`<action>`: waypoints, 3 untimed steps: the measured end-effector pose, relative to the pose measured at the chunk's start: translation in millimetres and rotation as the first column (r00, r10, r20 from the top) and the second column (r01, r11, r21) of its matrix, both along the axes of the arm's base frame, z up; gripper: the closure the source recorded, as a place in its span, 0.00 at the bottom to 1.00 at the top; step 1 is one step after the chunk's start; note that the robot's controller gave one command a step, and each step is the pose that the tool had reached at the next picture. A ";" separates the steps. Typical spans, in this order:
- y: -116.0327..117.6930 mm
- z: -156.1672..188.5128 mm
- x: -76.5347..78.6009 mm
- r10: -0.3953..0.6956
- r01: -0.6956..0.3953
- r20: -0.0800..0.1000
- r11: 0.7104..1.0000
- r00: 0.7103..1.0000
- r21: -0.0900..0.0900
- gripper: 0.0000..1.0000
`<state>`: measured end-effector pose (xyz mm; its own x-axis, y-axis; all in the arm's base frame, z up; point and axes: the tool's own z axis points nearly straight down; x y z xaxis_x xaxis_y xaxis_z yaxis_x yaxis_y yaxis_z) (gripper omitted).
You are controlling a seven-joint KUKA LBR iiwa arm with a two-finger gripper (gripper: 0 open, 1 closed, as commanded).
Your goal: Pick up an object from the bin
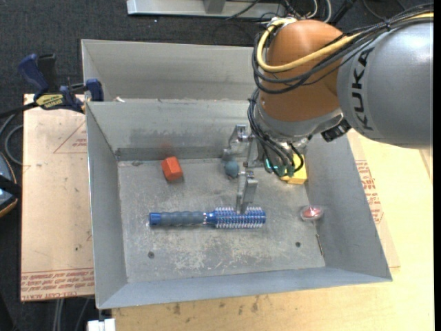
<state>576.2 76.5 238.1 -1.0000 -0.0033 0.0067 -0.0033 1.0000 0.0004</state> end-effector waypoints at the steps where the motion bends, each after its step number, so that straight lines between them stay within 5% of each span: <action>1: -8.6 -163.0 -33.6 0.286 -0.286 0.017 0.958 0.958 0.000 0.00; 2: -8.4 -161.0 -32.1 0.284 -0.284 0.022 0.959 0.958 0.000 1.00; 3: -22.6 -66.5 -39.7 0.289 -0.289 0.015 0.957 0.957 -0.002 1.00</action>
Offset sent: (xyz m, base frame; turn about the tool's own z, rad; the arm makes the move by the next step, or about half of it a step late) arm -0.0362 -0.0101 -0.1642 -0.2912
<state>536.5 53.9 171.6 -0.9563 -0.2923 -0.0084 -0.2923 0.9563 -0.0015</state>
